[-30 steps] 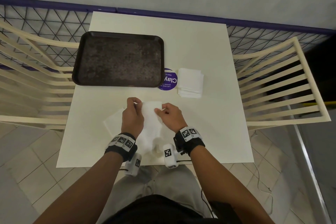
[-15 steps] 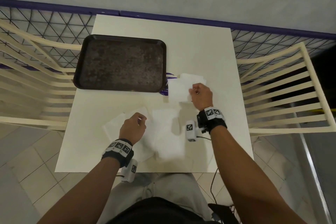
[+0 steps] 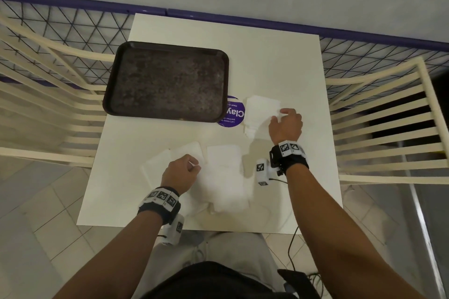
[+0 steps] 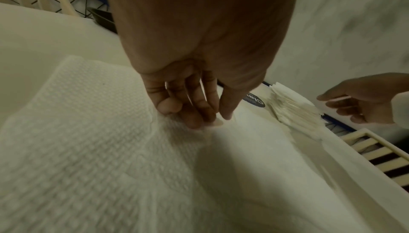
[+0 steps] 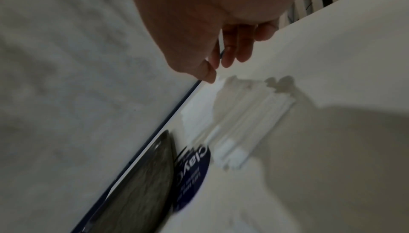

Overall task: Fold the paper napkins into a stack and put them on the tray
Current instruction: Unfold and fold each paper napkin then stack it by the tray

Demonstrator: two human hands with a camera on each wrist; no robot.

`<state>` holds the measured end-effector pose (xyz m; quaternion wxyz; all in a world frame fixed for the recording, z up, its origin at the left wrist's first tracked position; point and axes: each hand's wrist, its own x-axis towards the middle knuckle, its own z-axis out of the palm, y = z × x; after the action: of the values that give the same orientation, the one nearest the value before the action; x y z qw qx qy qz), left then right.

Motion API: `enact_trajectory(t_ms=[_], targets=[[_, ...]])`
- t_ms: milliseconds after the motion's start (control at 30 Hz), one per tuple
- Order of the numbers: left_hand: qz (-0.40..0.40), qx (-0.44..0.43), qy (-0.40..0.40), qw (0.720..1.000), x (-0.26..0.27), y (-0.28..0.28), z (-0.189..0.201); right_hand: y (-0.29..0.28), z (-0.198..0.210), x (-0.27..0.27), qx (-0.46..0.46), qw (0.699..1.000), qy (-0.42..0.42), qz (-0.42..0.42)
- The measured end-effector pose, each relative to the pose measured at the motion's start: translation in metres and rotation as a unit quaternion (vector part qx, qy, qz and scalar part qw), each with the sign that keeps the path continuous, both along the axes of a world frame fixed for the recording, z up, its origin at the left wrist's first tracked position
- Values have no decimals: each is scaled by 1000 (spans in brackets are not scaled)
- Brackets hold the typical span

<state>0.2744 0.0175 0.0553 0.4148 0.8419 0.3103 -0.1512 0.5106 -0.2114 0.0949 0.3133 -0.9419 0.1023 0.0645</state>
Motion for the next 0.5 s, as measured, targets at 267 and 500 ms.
enact_trajectory(t_ms=[267, 500], targets=[[-86, 98, -19, 991, -5, -3, -5, 29, -29, -106, 80, 980, -23, 183], [-111, 165, -59, 978, -5, -4, -9, 35, -50, -145, -64, 933, 78, 346]])
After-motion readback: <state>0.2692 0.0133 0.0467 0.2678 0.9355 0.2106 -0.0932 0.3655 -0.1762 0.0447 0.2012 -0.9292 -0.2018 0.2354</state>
